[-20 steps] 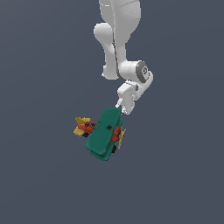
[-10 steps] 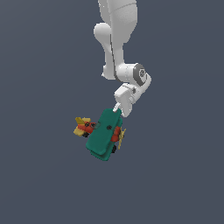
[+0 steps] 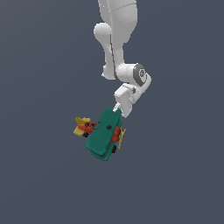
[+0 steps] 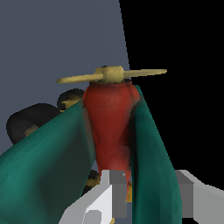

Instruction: Pick up the object and move it to a goal position.

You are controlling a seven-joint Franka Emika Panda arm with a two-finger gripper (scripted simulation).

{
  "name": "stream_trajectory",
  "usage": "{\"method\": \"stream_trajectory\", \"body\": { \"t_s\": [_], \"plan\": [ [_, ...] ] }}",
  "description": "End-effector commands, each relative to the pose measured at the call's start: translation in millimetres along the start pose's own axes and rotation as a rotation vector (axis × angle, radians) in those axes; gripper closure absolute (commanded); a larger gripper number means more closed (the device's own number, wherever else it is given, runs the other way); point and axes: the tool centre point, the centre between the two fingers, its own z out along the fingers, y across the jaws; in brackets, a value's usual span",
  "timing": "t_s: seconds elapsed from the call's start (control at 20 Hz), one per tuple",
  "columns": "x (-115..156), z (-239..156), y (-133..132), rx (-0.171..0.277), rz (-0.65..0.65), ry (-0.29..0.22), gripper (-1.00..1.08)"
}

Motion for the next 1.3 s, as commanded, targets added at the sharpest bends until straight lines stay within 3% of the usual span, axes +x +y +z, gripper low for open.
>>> {"method": "stream_trajectory", "body": {
  "t_s": [0.0, 0.5, 1.25],
  "plan": [
    [0, 0, 0, 0.0, 0.0, 0.0, 1.08],
    [1, -26, 14, 0.003, 0.0, -0.002, 1.08],
    [10, -122, 65, 0.009, -0.001, -0.005, 1.08]
  ]
}}
